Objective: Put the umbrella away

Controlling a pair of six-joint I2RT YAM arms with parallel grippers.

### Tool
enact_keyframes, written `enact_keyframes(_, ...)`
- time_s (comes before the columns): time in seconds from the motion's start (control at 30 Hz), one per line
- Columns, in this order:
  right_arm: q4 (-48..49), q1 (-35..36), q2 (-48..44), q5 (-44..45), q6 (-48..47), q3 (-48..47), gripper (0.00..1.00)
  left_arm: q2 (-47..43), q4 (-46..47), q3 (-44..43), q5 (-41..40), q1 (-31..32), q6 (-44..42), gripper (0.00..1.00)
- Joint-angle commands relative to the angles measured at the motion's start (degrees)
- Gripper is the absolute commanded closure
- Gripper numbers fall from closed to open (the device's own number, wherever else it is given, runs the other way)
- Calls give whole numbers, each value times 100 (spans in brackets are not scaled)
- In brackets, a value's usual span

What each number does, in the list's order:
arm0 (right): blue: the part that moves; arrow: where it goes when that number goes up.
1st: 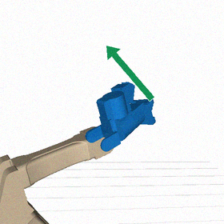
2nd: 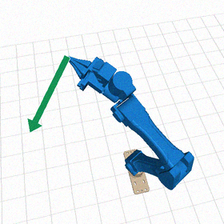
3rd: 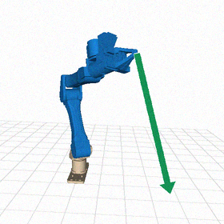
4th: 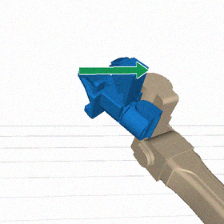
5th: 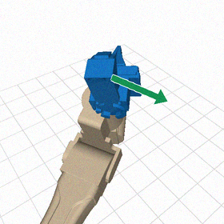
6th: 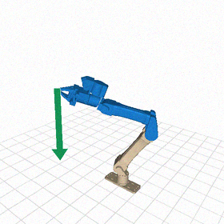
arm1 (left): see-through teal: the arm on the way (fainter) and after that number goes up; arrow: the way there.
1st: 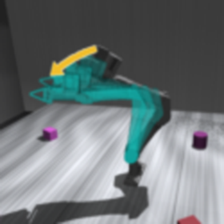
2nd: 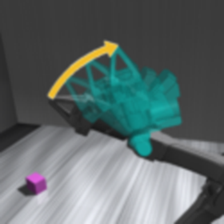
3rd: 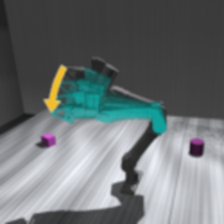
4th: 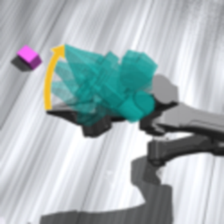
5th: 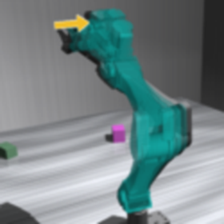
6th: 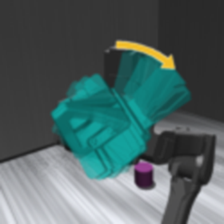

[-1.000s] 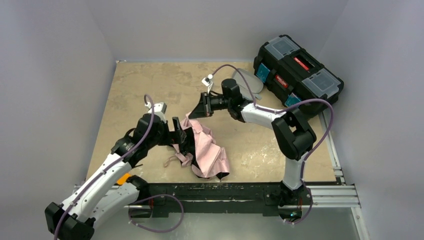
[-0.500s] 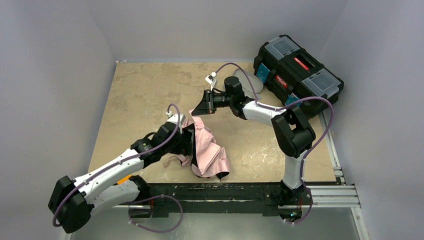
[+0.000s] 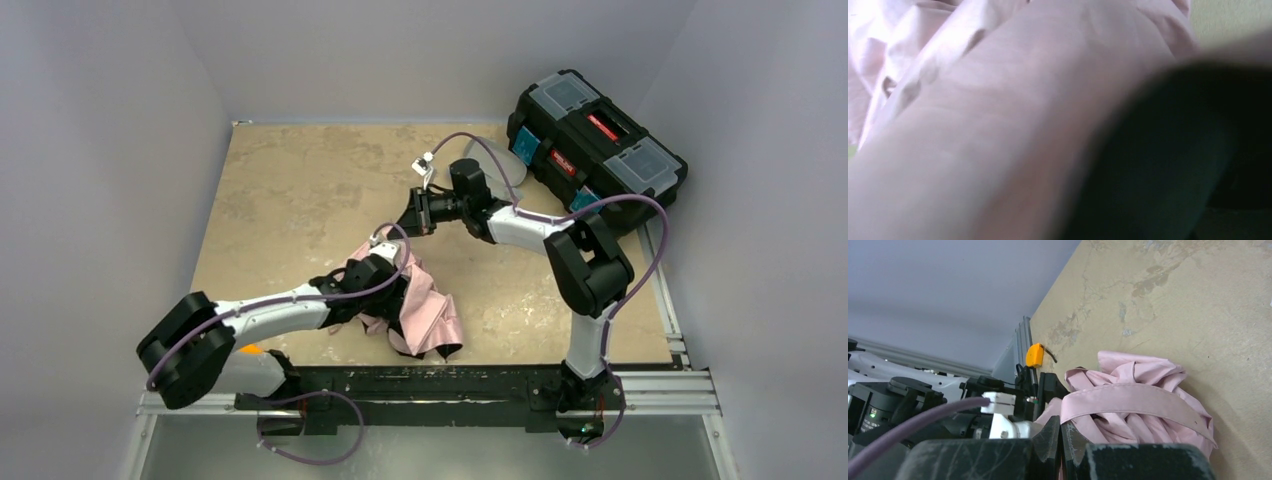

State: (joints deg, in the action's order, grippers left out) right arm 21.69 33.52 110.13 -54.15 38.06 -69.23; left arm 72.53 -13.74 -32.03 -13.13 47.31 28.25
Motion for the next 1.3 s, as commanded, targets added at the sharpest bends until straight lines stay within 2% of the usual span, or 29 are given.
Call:
enact_keyframes(0.0,-25,-52,-382,-35,-221,109,100,500,384,-149,-363,461,-5,4)
enact_keyframes(0.1,-6,-88,-378,-51,-211,169,100,922,526,8,-623,722,303,16)
enact_keyframes(0.17,-3,-100,-361,-88,-227,186,100,1211,683,140,-732,903,430,30)
enact_keyframes(0.3,-132,-115,-352,-161,-292,100,100,1469,741,196,-857,1209,519,80)
enact_keyframes(0.37,-185,-111,-347,-205,-312,42,100,1487,695,172,-853,1300,482,100)
enact_keyframes(0.5,-399,-116,-273,-417,-469,-172,100,1367,688,142,-969,1601,400,100)
enact_keyframes(0.57,-815,-109,-233,-480,-697,-411,100,1215,402,-36,-1092,1807,282,100)
enact_keyframes(0.77,-1551,-111,-290,-372,-1140,-1017,100,1171,-971,-1199,-2404,2640,-478,100)
enact_keyframes(0.97,-2237,59,-106,-245,-1421,-1575,100,1676,-1345,-1870,-3160,3019,-1197,100)
enact_keyframes(1.1,-2429,387,-13,-46,-1644,-1207,100,2217,-1439,-2181,-3315,3254,-1259,100)
enact_keyframes(1.27,-1630,514,217,383,-1025,-70,100,2909,-1898,-2503,-3625,3494,-852,100)
